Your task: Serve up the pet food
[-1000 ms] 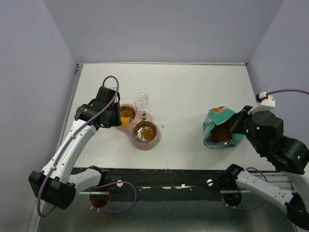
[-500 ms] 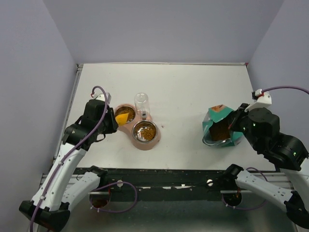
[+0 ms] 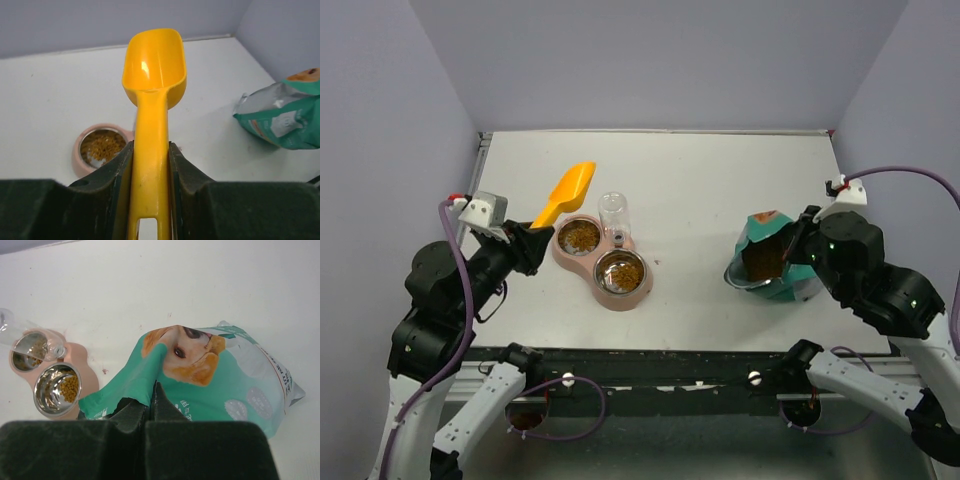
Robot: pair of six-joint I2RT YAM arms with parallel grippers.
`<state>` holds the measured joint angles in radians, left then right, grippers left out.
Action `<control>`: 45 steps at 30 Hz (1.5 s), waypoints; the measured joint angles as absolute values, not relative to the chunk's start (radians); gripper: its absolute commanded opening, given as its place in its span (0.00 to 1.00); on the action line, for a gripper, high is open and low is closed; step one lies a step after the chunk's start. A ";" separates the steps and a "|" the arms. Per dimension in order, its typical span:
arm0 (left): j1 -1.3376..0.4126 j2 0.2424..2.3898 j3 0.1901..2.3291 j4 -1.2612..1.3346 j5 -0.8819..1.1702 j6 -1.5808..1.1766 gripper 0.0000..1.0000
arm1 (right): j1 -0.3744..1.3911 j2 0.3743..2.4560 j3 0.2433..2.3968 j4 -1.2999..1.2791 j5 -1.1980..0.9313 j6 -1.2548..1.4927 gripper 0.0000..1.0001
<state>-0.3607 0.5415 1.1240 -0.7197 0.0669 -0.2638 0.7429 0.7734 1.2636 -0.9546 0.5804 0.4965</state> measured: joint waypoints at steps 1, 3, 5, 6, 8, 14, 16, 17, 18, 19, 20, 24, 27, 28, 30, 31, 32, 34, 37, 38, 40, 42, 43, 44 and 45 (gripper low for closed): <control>-0.361 0.550 1.148 -0.703 0.099 -0.253 0.00 | 0.743 0.777 1.265 -0.953 0.578 0.495 0.00; -0.361 0.591 1.211 -0.670 0.189 -0.231 0.00 | 0.743 0.785 1.268 -0.951 0.574 0.491 0.00; -0.361 0.638 1.261 -0.639 0.278 -0.221 0.00 | 0.743 0.792 1.270 -0.950 0.570 0.485 0.00; -0.365 0.671 1.286 -0.615 0.335 -0.220 0.00 | 0.743 0.794 1.271 -0.947 0.566 0.480 0.00; -0.397 0.718 1.311 -0.591 0.381 -0.217 0.00 | 0.743 0.800 1.271 -0.944 0.563 0.477 0.00; -0.749 0.870 1.392 -0.601 0.356 -0.165 0.00 | 0.743 0.826 1.282 -0.944 0.553 0.462 0.00; -0.825 0.906 1.395 -0.601 0.336 -0.156 0.00 | 0.743 0.833 1.290 -0.944 0.553 0.455 0.00; -0.865 0.927 1.395 -0.603 0.323 -0.153 0.00 | 0.743 0.836 1.292 -0.944 0.553 0.452 0.00; -0.895 0.946 1.397 -0.607 0.307 -0.148 0.00 | 0.743 0.839 1.295 -0.944 0.553 0.448 0.00; -0.923 0.962 1.400 -0.611 0.297 -0.144 0.00 | 0.743 0.842 1.298 -0.945 0.553 0.443 0.00; -0.956 0.986 1.414 -0.628 0.282 -0.134 0.00 | 0.743 0.846 1.303 -0.949 0.552 0.439 0.00; -1.032 1.048 1.474 -0.675 0.271 -0.099 0.00 | 0.743 0.857 1.314 -0.959 0.544 0.410 0.00; -1.052 1.066 1.498 -0.711 0.273 -0.073 0.00 | 0.743 0.868 1.324 -0.970 0.527 0.375 0.00; -1.055 1.068 1.503 -0.727 0.274 -0.062 0.00 | 0.743 0.873 1.326 -0.971 0.519 0.365 0.00; -1.055 1.082 1.524 -0.762 0.277 -0.047 0.00 | 0.743 0.879 1.332 -0.974 0.505 0.348 0.00; -1.055 1.091 1.539 -0.778 0.279 -0.042 0.00 | 0.743 0.885 1.335 -0.975 0.498 0.339 0.00; -1.055 1.116 1.567 -0.801 0.281 -0.030 0.00 | 0.743 0.892 1.338 -0.974 0.490 0.330 0.00; -1.056 1.158 1.604 -0.816 0.285 -0.015 0.00 | 0.743 0.904 1.341 -0.974 0.475 0.316 0.00; -1.056 1.245 1.654 -0.827 0.288 0.003 0.00 | 0.743 0.918 1.346 -0.973 0.448 0.297 0.00; -1.056 1.277 1.674 -0.842 0.287 0.008 0.00 | 0.743 0.922 1.348 -0.973 0.442 0.292 0.00; -1.056 1.363 1.757 -0.903 0.286 0.022 0.00 | 0.743 0.930 1.353 -0.974 0.432 0.284 0.00; -1.056 1.466 1.860 -0.944 0.283 0.037 0.00 | 0.743 0.939 1.358 -0.974 0.424 0.275 0.00; -1.056 1.503 1.893 -0.959 0.280 0.042 0.00 | 0.743 0.944 1.361 -0.974 0.419 0.270 0.00; -1.056 1.530 1.911 -0.969 0.280 0.046 0.00 | 0.743 0.949 1.364 -0.974 0.414 0.267 0.00; -1.055 1.561 1.929 -0.982 0.278 0.050 0.00 | 0.743 0.954 1.368 -0.976 0.407 0.263 0.00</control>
